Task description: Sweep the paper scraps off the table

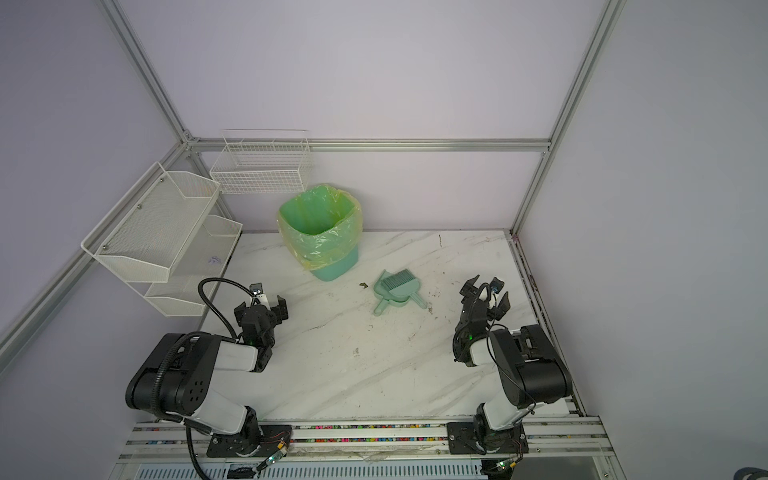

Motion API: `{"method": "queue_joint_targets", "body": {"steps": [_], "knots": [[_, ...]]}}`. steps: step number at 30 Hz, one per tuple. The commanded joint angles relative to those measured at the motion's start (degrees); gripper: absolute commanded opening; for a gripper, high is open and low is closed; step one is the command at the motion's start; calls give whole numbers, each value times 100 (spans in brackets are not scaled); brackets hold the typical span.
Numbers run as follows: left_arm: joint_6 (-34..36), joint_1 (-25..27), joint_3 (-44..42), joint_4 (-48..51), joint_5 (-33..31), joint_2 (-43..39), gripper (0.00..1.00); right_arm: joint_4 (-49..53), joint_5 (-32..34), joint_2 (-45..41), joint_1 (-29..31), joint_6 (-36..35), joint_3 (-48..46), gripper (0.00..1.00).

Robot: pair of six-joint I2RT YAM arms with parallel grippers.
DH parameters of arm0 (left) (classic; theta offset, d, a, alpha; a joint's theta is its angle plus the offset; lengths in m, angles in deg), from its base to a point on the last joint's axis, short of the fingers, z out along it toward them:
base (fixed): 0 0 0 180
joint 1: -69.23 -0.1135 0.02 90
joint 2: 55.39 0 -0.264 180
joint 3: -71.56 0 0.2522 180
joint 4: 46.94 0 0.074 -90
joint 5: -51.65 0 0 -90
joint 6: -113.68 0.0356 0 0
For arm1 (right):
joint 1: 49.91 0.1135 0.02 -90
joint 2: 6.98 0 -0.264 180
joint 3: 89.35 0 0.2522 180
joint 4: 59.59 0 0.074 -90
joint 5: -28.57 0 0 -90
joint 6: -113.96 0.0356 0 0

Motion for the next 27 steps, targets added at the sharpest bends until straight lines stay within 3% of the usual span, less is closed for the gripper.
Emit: {"method": "queue_joint_targets", "body": {"steps": [1, 3, 5, 8, 9, 10, 12, 17, 23, 27], "knots": [[-43, -53, 232, -363, 371, 8, 100, -1283, 67, 372, 34, -372, -135, 97], [-91, -52, 277, -194, 378, -36, 100, -514, -278, 161, 40, -51, -28, 97], [-77, -52, 249, -270, 374, -22, 100, -1030, -365, 417, 35, -502, -5, 97], [-75, -52, 249, -264, 364, -30, 100, -599, -1535, 628, 42, -725, 199, 97], [-72, -52, 246, -270, 370, -30, 100, -1194, -1687, 1029, 52, -1019, 198, 97], [-76, -52, 257, -262, 370, -30, 100, -1594, -1307, 1172, 194, -1170, 194, 97], [-72, -52, 251, -278, 369, -30, 100, -480, -1348, 874, 187, -729, 374, 97], [-85, -102, 259, -258, 438, -29, 100, -597, -1378, 975, 101, -845, 462, 97], [-169, -426, 199, -211, 1234, -107, 100, -561, -1381, 959, 96, -807, 459, 97], [-182, -430, 195, -202, 1266, -109, 100, -563, -1382, 956, 96, -812, 452, 97]]}}
